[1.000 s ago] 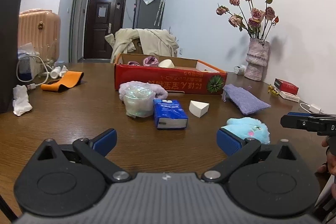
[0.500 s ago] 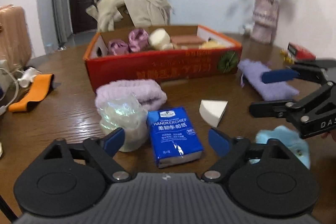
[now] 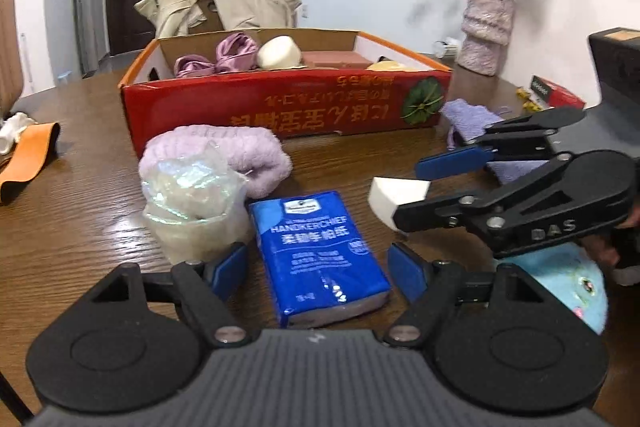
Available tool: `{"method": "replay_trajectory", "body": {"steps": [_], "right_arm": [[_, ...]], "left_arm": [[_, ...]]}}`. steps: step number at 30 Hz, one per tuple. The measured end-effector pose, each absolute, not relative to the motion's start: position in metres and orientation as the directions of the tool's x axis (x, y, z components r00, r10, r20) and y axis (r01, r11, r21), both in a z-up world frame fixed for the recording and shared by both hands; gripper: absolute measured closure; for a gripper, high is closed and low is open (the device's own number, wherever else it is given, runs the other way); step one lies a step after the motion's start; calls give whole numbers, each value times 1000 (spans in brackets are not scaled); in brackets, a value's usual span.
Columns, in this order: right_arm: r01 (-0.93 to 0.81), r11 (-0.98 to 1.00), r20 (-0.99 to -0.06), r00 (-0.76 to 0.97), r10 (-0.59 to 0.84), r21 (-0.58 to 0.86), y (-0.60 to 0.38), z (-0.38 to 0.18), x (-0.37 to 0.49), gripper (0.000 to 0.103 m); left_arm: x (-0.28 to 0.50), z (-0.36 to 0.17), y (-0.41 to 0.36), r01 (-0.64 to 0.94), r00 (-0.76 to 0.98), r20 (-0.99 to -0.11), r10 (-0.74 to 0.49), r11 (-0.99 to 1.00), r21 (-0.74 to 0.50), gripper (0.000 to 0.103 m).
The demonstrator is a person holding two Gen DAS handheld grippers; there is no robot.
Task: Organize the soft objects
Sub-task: 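Grasp the white triangular sponge with the right gripper while the left gripper grasps the clear plastic bag, then carry the sponge and bag into the box and open both grippers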
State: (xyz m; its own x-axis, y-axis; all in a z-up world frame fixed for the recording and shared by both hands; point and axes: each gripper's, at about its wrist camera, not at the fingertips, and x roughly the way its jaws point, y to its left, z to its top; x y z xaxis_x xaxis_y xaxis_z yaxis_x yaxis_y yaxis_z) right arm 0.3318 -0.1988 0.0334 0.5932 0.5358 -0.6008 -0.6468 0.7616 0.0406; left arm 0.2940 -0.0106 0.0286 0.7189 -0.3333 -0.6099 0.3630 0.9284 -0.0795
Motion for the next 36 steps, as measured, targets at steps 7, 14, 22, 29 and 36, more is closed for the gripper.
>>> {"method": "replay_trajectory", "body": {"steps": [7,14,22,29,36], "right_arm": [[-657,750,-603,567,561,80,-201,27,336,63],[-641,763,-593,582,556,86,-205,28,337,65],[-639,764,-591,584,557,88,-206,26,338,66],[-639,764,-589,585,558,89,-206,26,338,66],[-624,779,-561,627,541,55,-207,33,331,69]], "left_arm": [[277,44,-6,423,780,-488,-392,905,-52,23],[285,53,11,241,895,-383,-226,970,-9,22],[312,46,38,3,900,-435,-22,999,-43,22],[331,35,70,-67,827,-562,-21,989,-135,59],[317,45,59,-28,864,-503,-29,994,-106,62]]}}
